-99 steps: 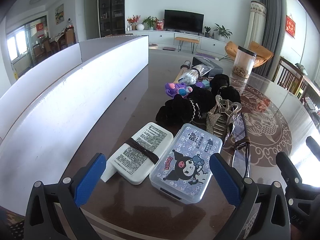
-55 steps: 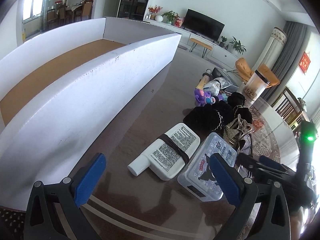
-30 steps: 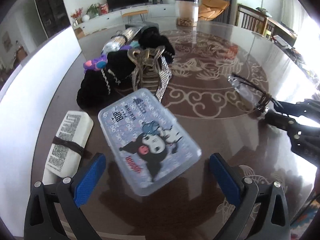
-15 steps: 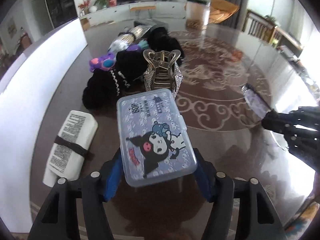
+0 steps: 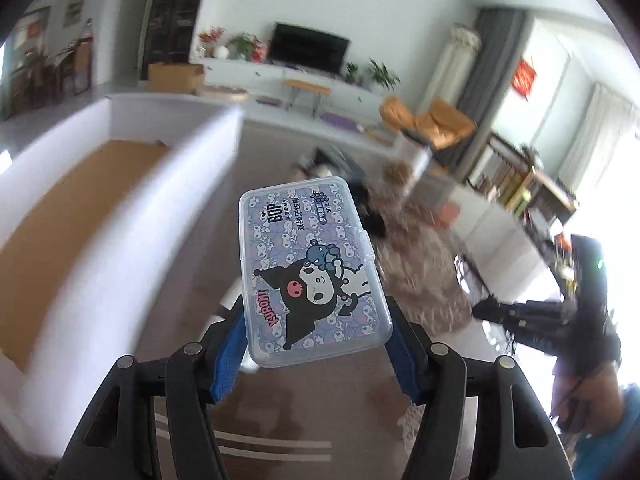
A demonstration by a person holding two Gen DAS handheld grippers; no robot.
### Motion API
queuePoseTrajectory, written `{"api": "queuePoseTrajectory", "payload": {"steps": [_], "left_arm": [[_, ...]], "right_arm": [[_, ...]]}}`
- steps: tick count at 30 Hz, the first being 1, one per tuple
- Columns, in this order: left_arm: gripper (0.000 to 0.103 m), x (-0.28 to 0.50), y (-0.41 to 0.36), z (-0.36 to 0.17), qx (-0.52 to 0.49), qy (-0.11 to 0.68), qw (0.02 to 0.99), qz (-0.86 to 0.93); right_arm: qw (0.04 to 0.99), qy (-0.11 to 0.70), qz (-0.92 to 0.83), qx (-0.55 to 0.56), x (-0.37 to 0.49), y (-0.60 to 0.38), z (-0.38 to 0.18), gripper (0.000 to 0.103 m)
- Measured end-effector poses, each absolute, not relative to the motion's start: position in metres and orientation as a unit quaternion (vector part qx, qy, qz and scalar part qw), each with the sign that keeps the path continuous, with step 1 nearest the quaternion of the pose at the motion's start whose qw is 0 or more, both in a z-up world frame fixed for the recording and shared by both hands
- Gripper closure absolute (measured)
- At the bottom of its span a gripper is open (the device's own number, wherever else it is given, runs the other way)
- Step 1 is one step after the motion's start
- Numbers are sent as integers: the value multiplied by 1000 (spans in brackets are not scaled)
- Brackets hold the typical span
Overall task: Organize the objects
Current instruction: 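Carry box and glasses into the cardboard enclosure, release both, return to table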
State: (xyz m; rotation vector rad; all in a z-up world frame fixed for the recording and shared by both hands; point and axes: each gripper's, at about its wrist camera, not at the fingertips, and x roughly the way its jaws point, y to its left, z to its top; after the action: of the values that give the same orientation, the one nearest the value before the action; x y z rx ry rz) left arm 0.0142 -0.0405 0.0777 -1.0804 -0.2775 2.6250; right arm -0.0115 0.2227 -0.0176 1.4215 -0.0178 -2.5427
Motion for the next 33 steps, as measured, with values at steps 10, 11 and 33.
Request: {"api": "queuePoseTrajectory", "payload": {"steps": [10, 11, 33], "left_arm": [[41, -40, -226, 98, -416, -88, -59, 903], [41, -43, -237, 91, -428, -82, -73, 897], [20, -13, -220, 58, -420, -74, -67, 902]], "right_arm": [[305, -9, -865, 398, -85, 11, 81, 90], [318, -5, -861, 397, -91, -10, 83, 90], [260, 19, -879, 399, -98, -13, 28, 12]]}}
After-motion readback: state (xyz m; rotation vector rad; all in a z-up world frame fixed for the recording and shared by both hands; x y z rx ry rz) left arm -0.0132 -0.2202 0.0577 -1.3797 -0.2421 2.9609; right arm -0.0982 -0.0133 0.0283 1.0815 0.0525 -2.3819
